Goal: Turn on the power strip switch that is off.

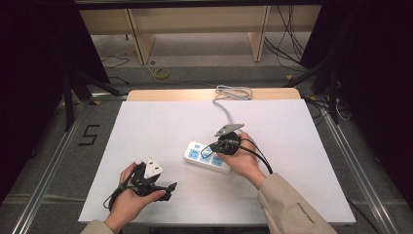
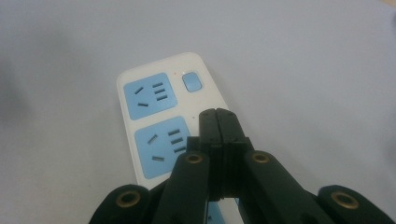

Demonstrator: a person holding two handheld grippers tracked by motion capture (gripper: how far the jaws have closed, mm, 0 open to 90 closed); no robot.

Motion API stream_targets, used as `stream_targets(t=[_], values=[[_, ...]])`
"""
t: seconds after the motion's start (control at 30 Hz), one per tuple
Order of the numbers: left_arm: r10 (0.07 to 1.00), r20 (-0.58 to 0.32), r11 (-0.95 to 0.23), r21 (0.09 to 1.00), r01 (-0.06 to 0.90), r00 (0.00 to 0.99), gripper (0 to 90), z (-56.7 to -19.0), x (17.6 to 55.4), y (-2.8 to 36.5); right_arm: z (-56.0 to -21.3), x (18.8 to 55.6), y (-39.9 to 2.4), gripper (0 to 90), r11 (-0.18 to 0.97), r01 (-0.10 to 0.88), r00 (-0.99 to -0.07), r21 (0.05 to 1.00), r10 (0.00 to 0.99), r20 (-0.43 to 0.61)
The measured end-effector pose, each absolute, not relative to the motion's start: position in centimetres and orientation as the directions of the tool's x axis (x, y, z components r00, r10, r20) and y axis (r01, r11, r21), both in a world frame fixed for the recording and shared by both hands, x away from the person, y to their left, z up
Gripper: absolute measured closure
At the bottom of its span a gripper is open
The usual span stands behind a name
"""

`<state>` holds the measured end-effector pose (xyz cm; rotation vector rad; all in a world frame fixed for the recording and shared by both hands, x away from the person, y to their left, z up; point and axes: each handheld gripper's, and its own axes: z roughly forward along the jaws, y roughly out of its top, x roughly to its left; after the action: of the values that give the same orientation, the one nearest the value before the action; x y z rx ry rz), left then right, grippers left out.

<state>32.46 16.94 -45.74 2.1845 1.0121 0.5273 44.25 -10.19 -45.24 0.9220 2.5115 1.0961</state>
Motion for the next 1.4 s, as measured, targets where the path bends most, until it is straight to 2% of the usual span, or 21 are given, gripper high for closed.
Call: stream_targets(t=[1.4], values=[[0.779,0.077,-0.481,0.711,0.513,0.622,13.2,-45.8,32.5,17.0,-45.4,46.3,-8.4,90.0,0.567,0.501,-0.766,0.654,0.642,0.030]])
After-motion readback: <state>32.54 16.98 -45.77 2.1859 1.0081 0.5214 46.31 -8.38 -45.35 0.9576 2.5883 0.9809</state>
